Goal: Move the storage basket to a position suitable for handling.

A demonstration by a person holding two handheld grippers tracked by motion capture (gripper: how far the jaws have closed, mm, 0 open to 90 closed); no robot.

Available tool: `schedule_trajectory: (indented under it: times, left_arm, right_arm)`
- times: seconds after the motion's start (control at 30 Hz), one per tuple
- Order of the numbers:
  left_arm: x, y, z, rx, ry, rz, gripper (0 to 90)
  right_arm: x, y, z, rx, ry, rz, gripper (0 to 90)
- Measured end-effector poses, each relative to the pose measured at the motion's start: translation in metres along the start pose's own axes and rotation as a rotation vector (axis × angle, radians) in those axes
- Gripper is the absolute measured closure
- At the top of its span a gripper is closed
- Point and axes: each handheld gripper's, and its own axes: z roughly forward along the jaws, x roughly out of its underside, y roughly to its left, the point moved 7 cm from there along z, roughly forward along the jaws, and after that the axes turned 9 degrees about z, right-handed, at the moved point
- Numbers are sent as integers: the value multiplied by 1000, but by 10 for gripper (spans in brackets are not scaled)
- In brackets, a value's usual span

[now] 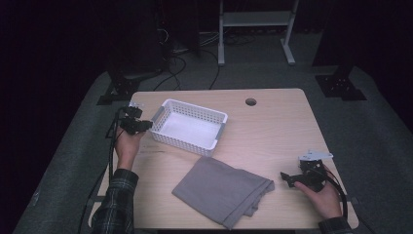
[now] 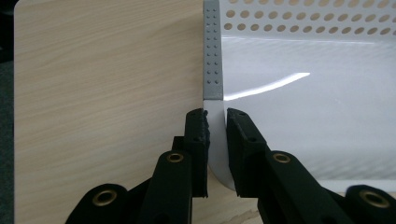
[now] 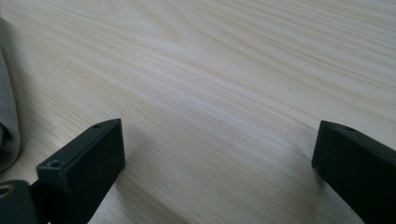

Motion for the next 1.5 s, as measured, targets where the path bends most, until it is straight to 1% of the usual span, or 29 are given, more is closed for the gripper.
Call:
schedule_trajectory:
  times: [0.07, 0.13, 0.27, 0.33, 0.37, 0.43, 0.57, 0.6, 0.63, 0.67, 0.73, 0.97, 1.07, 1.1, 1.13, 1.17, 1.33, 1.37, 1.5]
  left_arm:
    - [-2, -3, 2, 4, -10, -5, 788]
    - [-3, -6, 3, 1, -8, -8, 790]
    - [-8, -15, 8, 10, -18, -11, 792]
    - [-10, -19, 9, 16, -23, -9, 792]
    - [-11, -22, 11, 23, -29, -16, 792]
    - [-13, -26, 12, 31, -32, -17, 793]
    - [-19, -37, 16, 41, -40, -1, 793]
    - [-19, -37, 16, 41, -40, -1, 793]
    - [-22, -44, 19, 52, -38, 3, 793]
    - [-22, -44, 19, 52, -38, 3, 792]
    - [-28, -54, 23, 62, -31, 29, 792]
    - [-41, -79, 32, 92, -34, 64, 792]
    - [-45, -88, 35, 104, -43, 67, 792]
    - [-45, -88, 35, 104, -43, 67, 792]
    - [-47, -92, 36, 107, -45, 71, 792]
    - [-47, -94, 37, 109, -42, 78, 792]
    - [-51, -103, 39, 118, -46, 86, 792]
    - [-52, -104, 40, 120, -44, 94, 792]
    - [-55, -115, 43, 134, -49, 103, 792]
  right_arm:
    - [0, 0, 0, 0, 0, 0, 18]
    - [0, 0, 0, 0, 0, 0, 18]
    - [0, 0, 0, 0, 0, 0, 18]
    - [0, 0, 0, 0, 0, 0, 18]
    - [0, 0, 0, 0, 0, 0, 18]
    - [0, 0, 0, 0, 0, 0, 18]
    - [0, 0, 0, 0, 0, 0, 18]
    - [0, 0, 0, 0, 0, 0, 18]
    - [0, 0, 0, 0, 0, 0, 18]
    - [0, 0, 0, 0, 0, 0, 18]
    - [0, 0, 0, 0, 0, 0, 18]
    - [0, 0, 0, 2, -1, 1, 18]
    - [0, 0, 0, 2, -1, 1, 18]
    - [0, 0, 0, 2, -1, 1, 18]
    - [0, 0, 0, 2, 0, 2, 18]
    - [0, 0, 0, 2, 0, 1, 18]
    - [0, 0, 0, 2, 0, 2, 18]
    - [0, 0, 0, 2, 0, 2, 18]
    - [0, 0, 0, 2, 0, 1, 18]
